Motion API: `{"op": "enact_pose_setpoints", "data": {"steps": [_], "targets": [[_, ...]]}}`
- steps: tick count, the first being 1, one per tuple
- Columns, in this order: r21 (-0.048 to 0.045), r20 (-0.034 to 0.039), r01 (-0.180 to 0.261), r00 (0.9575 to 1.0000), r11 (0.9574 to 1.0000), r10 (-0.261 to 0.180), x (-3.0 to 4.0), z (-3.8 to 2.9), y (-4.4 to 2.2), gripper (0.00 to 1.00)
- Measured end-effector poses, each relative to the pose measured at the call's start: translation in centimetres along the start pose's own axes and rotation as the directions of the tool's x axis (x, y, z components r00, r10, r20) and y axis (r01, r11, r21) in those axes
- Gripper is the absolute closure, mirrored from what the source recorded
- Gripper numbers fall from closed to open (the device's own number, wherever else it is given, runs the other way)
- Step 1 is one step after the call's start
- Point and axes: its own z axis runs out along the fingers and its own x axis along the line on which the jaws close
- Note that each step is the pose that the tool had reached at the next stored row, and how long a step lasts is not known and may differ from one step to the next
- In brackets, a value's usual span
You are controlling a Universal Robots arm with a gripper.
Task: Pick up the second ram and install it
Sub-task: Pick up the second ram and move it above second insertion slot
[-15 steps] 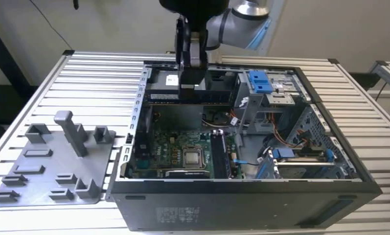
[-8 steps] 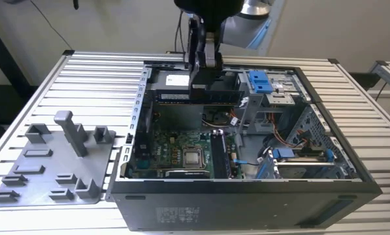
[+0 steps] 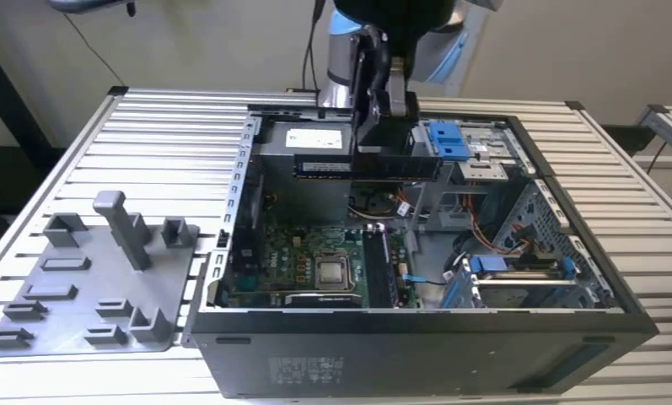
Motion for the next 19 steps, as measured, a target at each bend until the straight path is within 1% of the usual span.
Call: {"op": "enact_pose_setpoints", "data": {"steps": [9,19], "targets": [[-0.0003,0.0001,0.0,1.0,1.0,0.0,0.07,-0.07,-2.3,0.86],[-0.0004,0.0,0.0,1.0,1.0,0.0,0.13,-0.15,-4.57,0.86]]}}
